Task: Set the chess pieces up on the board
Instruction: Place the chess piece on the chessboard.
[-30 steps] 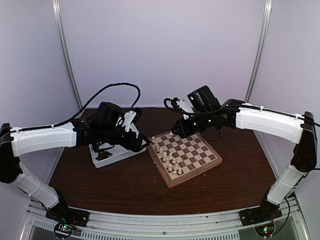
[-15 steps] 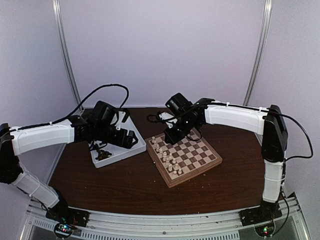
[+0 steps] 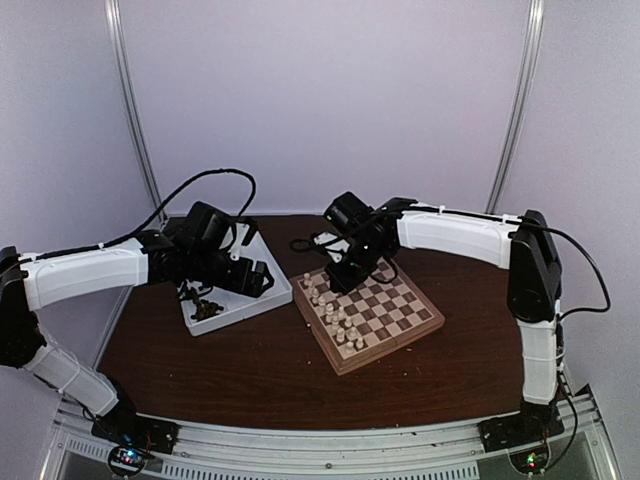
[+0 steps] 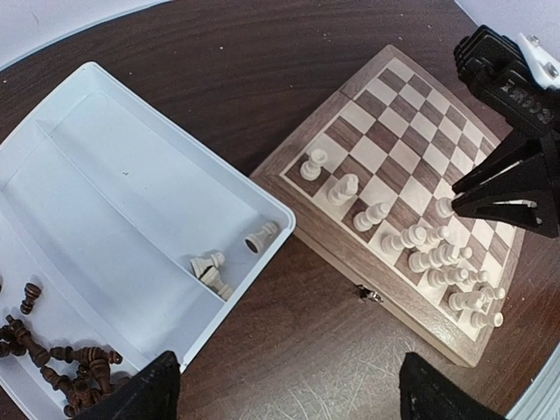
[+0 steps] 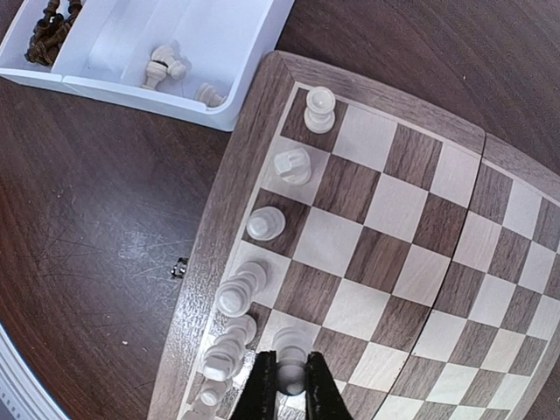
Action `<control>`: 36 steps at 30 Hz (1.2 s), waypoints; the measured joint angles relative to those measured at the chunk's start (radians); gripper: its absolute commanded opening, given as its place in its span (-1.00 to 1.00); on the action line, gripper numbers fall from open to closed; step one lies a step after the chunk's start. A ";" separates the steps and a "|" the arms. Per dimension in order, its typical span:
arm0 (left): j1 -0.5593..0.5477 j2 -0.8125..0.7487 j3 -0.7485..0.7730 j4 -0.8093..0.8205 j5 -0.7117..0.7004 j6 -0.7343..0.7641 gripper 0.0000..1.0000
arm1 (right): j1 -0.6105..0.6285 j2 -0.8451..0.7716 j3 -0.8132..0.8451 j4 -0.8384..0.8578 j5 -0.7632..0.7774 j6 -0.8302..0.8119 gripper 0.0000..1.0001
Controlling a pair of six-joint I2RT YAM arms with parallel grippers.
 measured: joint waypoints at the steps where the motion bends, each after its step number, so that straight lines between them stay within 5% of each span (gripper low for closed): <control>1: 0.001 0.000 0.000 -0.001 0.000 0.000 0.72 | 0.000 0.003 0.000 0.000 0.000 -0.001 -0.97; 36: 0.007 0.000 0.000 -0.002 0.001 0.001 0.71 | -0.011 0.098 0.020 0.001 0.025 -0.006 -0.94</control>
